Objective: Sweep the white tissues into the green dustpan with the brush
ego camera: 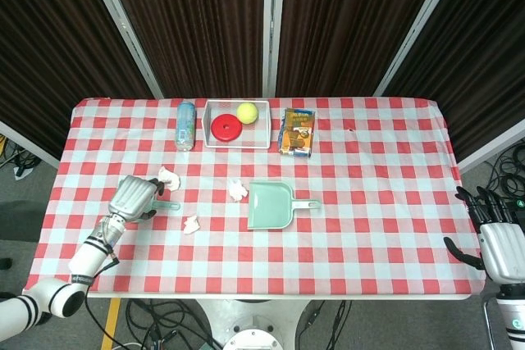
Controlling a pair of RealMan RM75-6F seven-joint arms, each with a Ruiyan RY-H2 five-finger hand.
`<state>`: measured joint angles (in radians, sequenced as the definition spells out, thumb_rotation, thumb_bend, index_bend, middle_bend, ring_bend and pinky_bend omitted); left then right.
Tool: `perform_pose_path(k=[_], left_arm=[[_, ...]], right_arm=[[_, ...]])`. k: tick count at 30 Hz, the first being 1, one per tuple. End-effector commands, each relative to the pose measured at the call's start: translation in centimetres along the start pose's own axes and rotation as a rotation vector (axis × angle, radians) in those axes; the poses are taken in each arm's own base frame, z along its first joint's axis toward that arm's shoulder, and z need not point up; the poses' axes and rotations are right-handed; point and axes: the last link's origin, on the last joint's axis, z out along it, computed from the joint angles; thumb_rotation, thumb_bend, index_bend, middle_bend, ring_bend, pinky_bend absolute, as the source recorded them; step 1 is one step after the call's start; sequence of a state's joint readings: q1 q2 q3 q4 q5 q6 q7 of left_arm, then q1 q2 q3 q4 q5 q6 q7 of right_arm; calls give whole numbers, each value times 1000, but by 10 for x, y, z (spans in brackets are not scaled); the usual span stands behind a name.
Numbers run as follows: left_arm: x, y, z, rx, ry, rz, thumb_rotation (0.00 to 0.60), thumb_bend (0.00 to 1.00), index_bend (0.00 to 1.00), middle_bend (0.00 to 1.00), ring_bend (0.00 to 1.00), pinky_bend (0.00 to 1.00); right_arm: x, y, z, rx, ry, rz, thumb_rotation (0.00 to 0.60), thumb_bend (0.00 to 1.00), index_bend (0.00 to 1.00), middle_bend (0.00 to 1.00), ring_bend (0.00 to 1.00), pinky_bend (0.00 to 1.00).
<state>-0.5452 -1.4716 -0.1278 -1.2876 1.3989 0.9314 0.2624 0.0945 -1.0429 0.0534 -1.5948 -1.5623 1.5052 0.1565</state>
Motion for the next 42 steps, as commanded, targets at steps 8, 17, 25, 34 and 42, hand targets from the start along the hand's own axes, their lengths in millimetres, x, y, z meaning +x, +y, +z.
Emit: perform_pose_path(k=[8,17,25,34,42], left_arm=[[-21,11,16,22,-51,168,600,194,453,446,664,873],[-26,17,25,34,-137,204,600,195,414,433,665,874],[-23,22,29,51,-179,209,600,207,419,439,664,874],[-23,25,32,62,-194,215,600,227,438,451,664,873],[-25,27,33,56,-200,218,600,265,448,461,665,874]], right_arm=[[-4,-1,3,3,-11,1,600,171,65,193,0,0],[-4,2,0,-7,-12,0,600,171,65,200,0,0],[-5,4,-1,-12,-12,1,600,171,65,200,0,0],[-5,4,1,-12,-12,0,600,172,65,200,0,0],[-6,5,2,-14,-17,3,600,171,65,200,0,0]])
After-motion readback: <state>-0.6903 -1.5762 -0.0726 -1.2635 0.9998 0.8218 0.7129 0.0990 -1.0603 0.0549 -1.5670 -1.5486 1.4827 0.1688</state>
